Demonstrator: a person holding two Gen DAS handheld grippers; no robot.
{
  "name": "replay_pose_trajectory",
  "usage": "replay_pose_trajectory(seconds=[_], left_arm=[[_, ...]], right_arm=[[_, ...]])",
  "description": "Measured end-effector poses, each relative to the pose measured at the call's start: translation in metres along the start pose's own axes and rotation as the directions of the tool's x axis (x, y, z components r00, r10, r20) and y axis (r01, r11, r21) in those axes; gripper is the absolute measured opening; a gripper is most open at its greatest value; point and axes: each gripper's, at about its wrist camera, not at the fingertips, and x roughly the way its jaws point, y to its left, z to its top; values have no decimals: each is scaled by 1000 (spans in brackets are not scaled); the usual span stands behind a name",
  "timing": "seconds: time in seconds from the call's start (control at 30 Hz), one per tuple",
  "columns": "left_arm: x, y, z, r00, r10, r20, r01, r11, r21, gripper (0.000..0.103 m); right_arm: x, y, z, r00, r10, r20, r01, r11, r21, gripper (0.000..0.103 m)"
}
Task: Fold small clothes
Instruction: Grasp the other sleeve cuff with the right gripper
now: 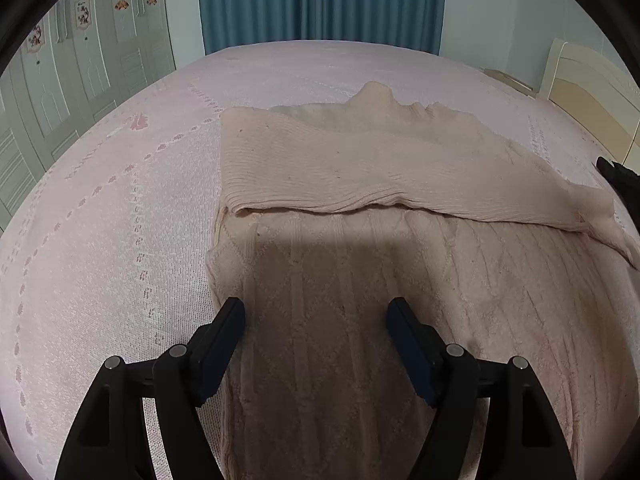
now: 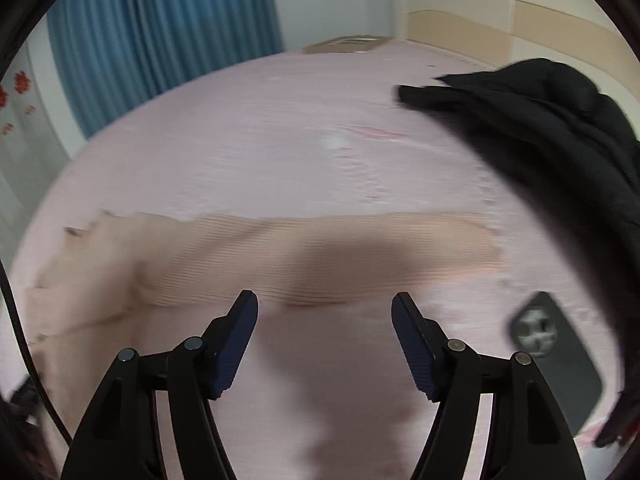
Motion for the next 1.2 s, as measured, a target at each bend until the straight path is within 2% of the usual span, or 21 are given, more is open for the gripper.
replay_pose_trajectory(seconds=[0.13,0.27,0.43,0.73,0.87,1.07,1.2], left_arm=[[1,2,0,1000,-8,-1,8,1000,-6,73],[1,3,0,1000,-12,-2,11,1000,-9,73],[2,1,0,1000,-9,-5,9,1000,-9,74],[5,2,1,1000,-21,-9,21,1000,-20,75],[6,2,1,1000,-25,-9,25,999,-24,75],[6,3,1,999,-31,-9,31,999,-29,75],[6,3,1,999,-36,-8,36,999,-33,75]], right_arm=[[14,-39,-6,999,-47,-10,47,999,16,68],[41,-64,-6,997,-6,-77,10,998,56,52],[67,-73,-3,992,75,-96,-62,989,133,51],[91,-88,14,992,110,-56,-93,965,247,51],[93,-96,19,995,93,-35,-79,956,284,51],[90,-116,22,1000,2,-22,6,938,347,51],[95,-126,29,998,-39,-44,52,933,355,51]])
